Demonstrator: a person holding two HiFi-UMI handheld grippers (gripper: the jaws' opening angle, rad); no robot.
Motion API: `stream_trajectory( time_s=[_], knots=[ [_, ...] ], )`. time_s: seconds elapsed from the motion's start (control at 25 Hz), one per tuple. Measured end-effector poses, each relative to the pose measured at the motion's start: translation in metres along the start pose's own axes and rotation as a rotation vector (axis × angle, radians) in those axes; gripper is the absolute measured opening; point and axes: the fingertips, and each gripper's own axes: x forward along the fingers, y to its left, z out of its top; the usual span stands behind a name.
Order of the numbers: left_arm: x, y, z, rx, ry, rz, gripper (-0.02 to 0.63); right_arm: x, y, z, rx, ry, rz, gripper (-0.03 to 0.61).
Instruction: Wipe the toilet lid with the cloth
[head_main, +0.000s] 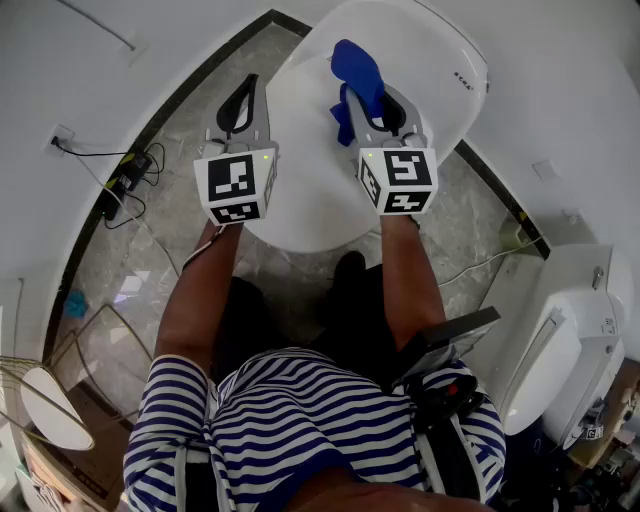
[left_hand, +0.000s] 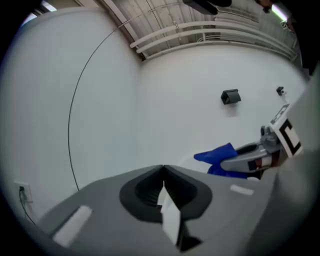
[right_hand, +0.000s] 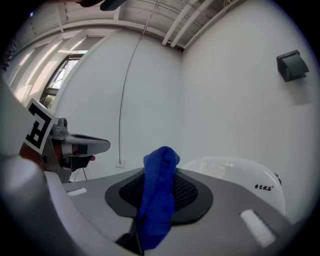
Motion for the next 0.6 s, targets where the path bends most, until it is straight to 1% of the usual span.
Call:
stream_trajectory(
  time_s=[0.6],
  knots=[
    [0.007, 0.001, -0.006, -0.009, 0.001, 0.006, 0.002, 0.011, 0.002, -0.005, -0.001, 0.005, 0.016, 0.115]
  ],
)
